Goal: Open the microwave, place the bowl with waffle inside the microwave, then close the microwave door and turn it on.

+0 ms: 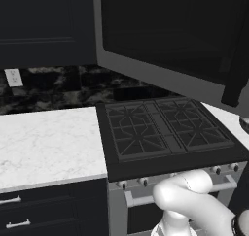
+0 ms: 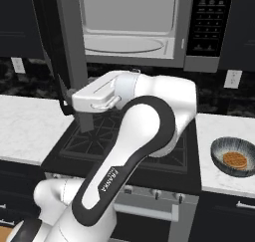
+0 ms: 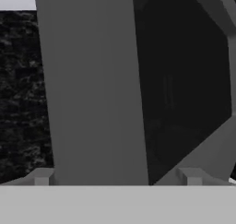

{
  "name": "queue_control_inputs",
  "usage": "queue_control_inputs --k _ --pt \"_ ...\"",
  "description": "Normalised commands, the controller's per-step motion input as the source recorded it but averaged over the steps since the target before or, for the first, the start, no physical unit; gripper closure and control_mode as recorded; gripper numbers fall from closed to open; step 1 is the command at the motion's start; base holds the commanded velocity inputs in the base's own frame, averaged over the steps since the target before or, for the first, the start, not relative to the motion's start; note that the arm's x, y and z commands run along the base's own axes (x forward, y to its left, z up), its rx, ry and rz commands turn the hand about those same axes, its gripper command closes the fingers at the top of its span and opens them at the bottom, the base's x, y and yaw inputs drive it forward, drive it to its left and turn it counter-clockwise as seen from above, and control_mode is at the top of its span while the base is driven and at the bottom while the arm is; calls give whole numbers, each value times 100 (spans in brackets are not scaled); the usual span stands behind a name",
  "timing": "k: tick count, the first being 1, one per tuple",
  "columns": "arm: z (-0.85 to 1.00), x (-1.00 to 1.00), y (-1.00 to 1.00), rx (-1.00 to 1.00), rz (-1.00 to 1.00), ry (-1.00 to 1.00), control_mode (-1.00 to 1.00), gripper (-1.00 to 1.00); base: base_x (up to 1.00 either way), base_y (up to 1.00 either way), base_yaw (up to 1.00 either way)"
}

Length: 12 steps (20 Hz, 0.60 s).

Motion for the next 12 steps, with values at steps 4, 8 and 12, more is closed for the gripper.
queue_control_inputs --k 4,8,12 --pt "0 -61 58 0 1 -2 -100 -100 0 0 0" --pt "0 -68 70 0 0 -3 -100 -100 0 0 0" --pt "0 -64 80 0 -1 -7 -100 -100 0 0 0"
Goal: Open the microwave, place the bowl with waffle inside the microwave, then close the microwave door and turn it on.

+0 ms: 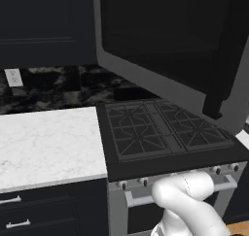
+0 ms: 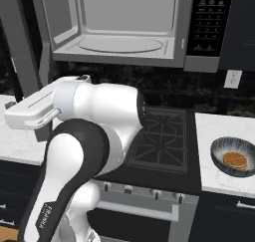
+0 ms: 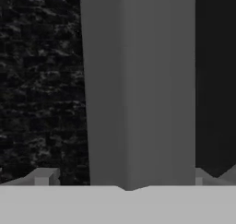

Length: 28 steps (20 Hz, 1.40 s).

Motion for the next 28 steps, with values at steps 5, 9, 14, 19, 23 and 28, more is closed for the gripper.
queue_control_inputs --k 5,9,14,19,23,28 --pt "4 -75 82 0 -5 -9 -100 -100 0 0 0" --pt "13 -65 92 0 -4 -8 -100 -100 0 0 0" --pt "22 -27 100 -7 -1 0 -100 -100 0 0 0" --pt "11 -2 100 -10 -1 0 -100 -100 0 0 0" --pt "1 0 100 -7 -6 0 -100 -100 0 0 0" --pt "0 -30 49 -1 -12 0 -100 -100 0 0 0"
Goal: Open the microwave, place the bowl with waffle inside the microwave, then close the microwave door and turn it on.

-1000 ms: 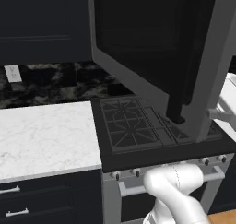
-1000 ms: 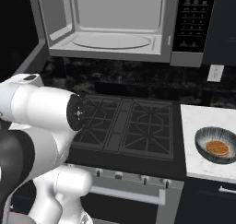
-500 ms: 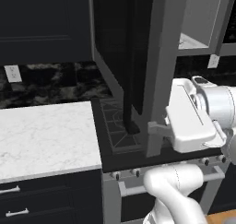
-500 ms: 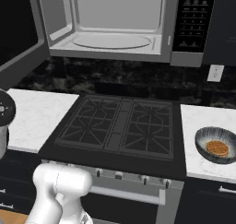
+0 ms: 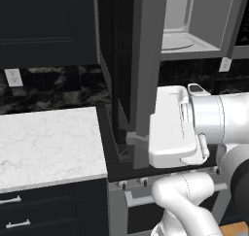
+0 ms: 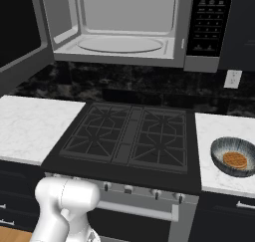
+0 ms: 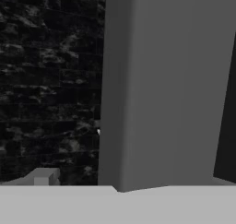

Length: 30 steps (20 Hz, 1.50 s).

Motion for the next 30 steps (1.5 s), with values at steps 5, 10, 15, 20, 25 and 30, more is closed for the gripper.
queue_control_inputs --k 5,10,15,20,25,30 --pt "0 -97 -22 7 -17 -19 -100 -100 0 0 0" --pt "0 -98 0 4 -13 -30 -100 -100 0 0 0" --pt "21 3 8 -1 3 0 -100 -100 0 0 0" --pt "2 28 -1 0 1 2 -100 -100 0 0 0" --pt "0 -35 -22 3 0 -5 -100 -100 0 0 0" --pt "2 -62 -31 2 0 -10 -100 -100 0 0 0"
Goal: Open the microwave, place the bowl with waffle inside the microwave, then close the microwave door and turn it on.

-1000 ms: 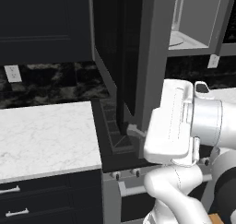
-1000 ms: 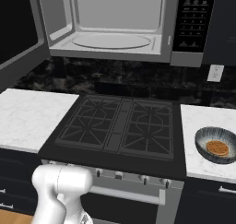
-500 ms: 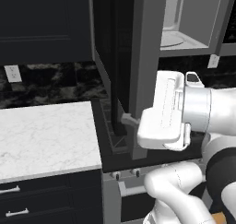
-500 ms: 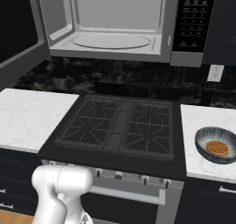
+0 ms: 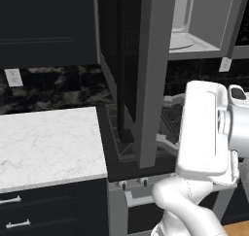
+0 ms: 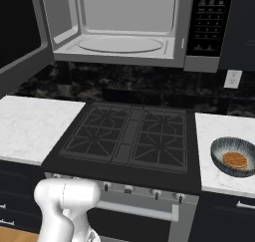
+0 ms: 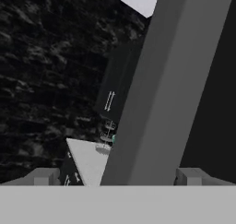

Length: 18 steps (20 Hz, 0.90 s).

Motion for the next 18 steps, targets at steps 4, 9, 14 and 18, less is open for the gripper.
queue_control_inputs --k 4,9,14,18 --pt "0 -20 -64 0 -3 -1 -100 -100 0 0 0" --pt "0 -1 -87 0 -11 7 -100 -100 0 0 0" --pt "0 43 -90 -1 -25 32 -100 -100 0 0 0" --pt "0 74 -60 -10 -34 53 -100 -100 0 0 0"
